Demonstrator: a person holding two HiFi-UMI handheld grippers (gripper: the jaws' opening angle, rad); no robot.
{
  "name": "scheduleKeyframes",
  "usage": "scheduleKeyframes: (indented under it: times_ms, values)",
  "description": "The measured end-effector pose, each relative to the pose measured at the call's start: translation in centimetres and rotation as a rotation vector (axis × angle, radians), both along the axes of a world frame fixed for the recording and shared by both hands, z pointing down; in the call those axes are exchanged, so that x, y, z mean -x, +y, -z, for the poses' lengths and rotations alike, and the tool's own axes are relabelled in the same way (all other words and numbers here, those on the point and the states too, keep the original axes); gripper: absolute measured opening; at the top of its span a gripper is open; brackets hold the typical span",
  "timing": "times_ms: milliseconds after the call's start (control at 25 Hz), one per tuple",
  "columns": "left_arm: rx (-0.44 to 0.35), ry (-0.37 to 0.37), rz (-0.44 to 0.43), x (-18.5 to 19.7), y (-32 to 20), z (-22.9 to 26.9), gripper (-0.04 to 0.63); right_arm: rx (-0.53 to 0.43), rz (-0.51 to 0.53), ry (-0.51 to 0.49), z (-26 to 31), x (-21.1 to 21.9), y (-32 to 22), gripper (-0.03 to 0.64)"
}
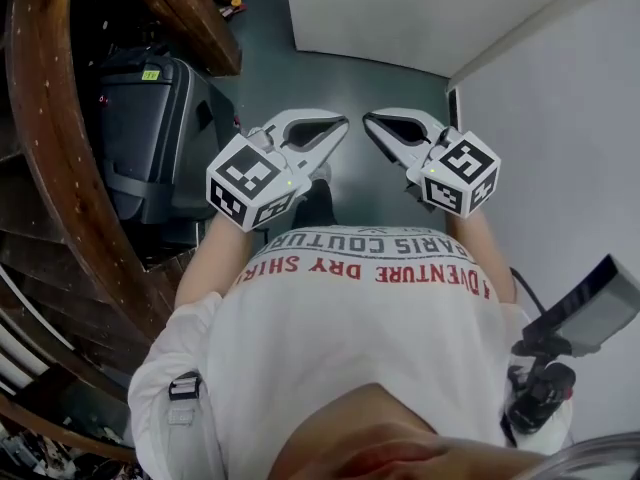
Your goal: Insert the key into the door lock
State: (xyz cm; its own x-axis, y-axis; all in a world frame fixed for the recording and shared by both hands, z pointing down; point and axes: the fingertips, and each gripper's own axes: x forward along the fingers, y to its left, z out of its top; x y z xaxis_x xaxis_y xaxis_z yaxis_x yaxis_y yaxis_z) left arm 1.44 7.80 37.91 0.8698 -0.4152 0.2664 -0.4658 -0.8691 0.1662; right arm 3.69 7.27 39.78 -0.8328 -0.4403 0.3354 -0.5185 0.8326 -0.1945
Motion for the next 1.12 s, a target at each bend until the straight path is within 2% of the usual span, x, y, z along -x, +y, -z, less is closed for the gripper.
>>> scheduleKeyframes:
  times_ms: [240,480,920,1120]
  values:
    - [0.031,0.018,0.002,-4.1,14.7,2.6,0.002,-0.013,0.006,0.015,2.5,-3.4,14.7,0.002]
    - [-0.028,-0.003,0.032,-5.9,22.5,6.7,0.002,-0.078,0.020,0.013,7.0,-4.8,22.4,0.002]
    - [-0.048,0.017,0.050,-4.5,29.1,9.9,0.002,-0.110,0.026,0.014,10.2,-3.3,28.7,0.000]
    - [-0.065,0.008,0.061,-4.5,29.7,10.4,0.002,-0.130,0.044,0.017,10.9,-3.2,29.5,0.002]
